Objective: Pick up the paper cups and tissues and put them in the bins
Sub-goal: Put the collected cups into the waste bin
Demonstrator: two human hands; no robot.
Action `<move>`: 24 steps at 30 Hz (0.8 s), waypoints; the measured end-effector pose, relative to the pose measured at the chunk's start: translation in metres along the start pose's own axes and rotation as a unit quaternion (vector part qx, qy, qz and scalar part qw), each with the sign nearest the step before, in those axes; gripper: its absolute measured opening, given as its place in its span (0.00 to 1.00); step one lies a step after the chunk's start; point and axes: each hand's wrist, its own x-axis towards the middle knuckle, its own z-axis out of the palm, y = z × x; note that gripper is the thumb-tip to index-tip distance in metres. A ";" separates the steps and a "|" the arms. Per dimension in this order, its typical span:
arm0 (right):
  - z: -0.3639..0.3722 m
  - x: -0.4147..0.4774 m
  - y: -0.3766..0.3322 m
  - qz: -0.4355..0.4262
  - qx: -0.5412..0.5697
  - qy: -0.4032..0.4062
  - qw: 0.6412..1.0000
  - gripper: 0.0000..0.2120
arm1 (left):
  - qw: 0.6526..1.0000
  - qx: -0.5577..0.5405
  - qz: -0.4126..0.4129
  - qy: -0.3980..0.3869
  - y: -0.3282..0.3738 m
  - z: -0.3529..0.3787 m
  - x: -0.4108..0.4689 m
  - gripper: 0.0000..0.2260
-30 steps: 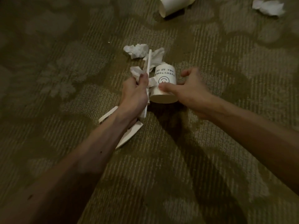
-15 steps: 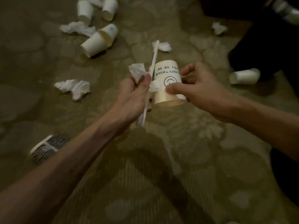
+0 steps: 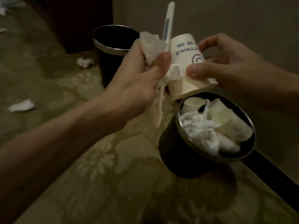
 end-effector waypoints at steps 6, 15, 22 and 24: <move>-0.079 -0.014 0.090 0.092 -0.008 0.072 0.993 0.30 | 0.991 -0.019 -0.093 -0.090 -0.049 0.121 0.039 0.11; -0.083 -0.019 0.142 0.136 -0.072 0.073 0.985 0.24 | 0.950 0.156 -0.220 -0.159 -0.093 0.153 0.017 0.22; -0.087 -0.024 0.132 0.125 -0.041 0.080 0.988 0.20 | 0.932 0.223 -0.167 -0.233 -0.069 0.131 0.027 0.45; -0.086 -0.032 0.128 0.100 -0.035 0.078 0.991 0.20 | 0.946 0.192 -0.133 -0.223 -0.061 0.122 0.029 0.41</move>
